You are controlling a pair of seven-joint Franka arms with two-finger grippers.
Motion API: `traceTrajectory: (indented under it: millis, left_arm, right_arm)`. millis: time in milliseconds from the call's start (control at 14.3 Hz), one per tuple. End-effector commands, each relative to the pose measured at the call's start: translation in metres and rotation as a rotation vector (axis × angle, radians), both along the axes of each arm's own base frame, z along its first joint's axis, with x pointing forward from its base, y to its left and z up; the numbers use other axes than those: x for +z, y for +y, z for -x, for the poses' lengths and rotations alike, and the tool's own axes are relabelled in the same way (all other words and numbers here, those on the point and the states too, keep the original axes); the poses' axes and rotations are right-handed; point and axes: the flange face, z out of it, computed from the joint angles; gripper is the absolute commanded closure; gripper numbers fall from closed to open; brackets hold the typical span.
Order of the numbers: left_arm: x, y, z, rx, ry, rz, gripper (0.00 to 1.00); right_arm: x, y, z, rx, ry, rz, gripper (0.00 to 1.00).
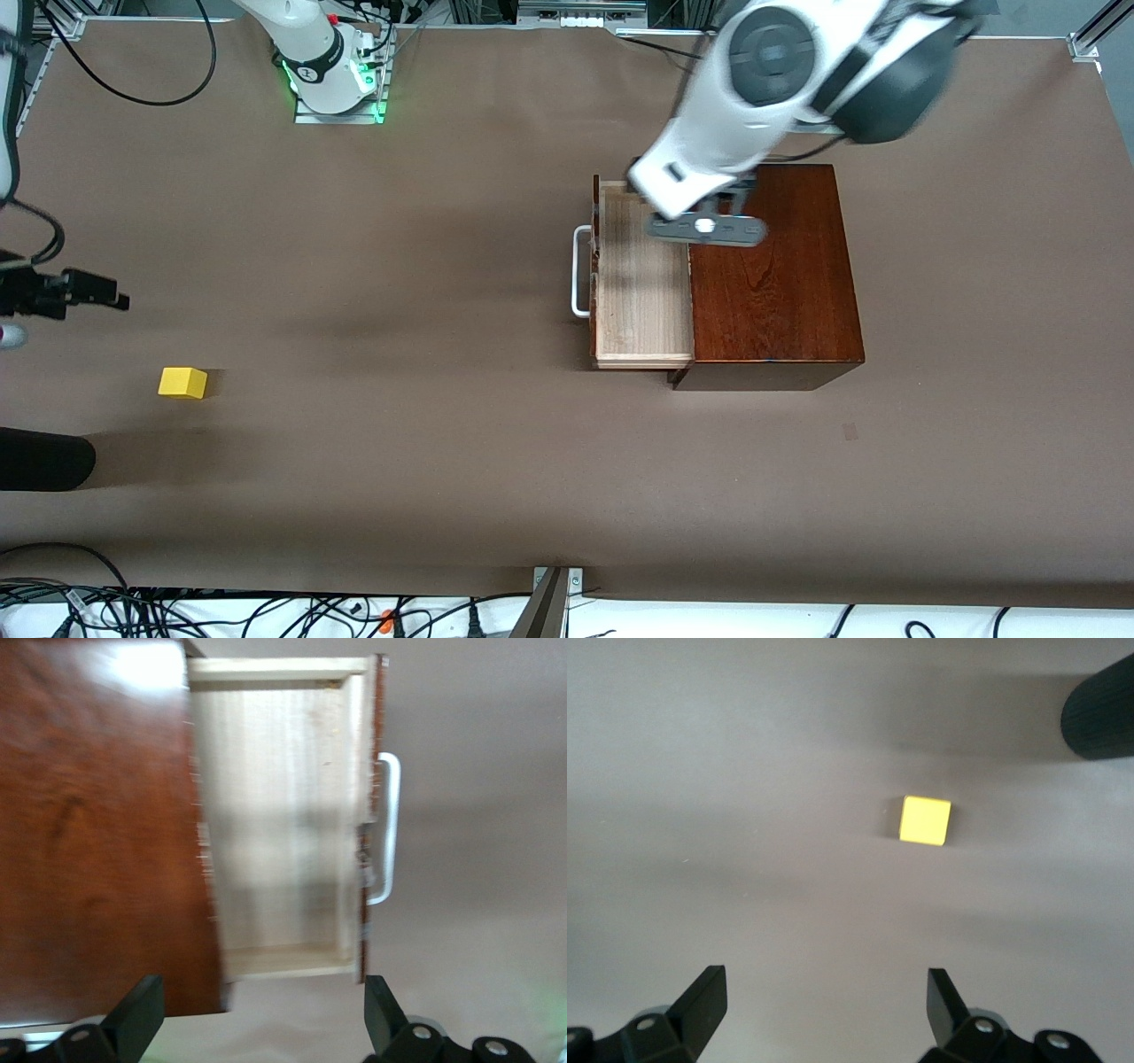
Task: Open drawer, take yellow block, close drawer
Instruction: 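Set down the block with the right gripper while the left gripper reaches the drawer, then position the left gripper against the drawer front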
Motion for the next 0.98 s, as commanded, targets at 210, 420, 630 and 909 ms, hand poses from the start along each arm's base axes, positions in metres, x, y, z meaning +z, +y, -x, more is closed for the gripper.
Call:
traceTrajectory:
  millis: [210, 420, 630, 909]
  left_arm:
    - [-0.068, -0.084, 0.007, 0.09, -0.009, 0.02, 0.24]
    - [-0.098, -0.11, 0.005, 0.086, -0.051, 0.07, 0.6]
    - [-0.13, -0.118, -0.003, 0.082, -0.073, 0.076, 1.0]
    - [-0.153, -0.115, -0.013, 0.046, -0.137, 0.021, 1.0]
  right_arm:
    - [0.027, 0.009, 0.038, -0.009, -0.005, 0.007, 0.0]
    - [0.038, 0.045, 0.045, -0.029, -0.005, 0.045, 0.0]
    - [0.056, 0.073, 0.066, -0.028, -0.033, 0.077, 0.0]
    - [0.081, 0.092, 0.086, -0.025, -0.04, 0.081, 0.0]
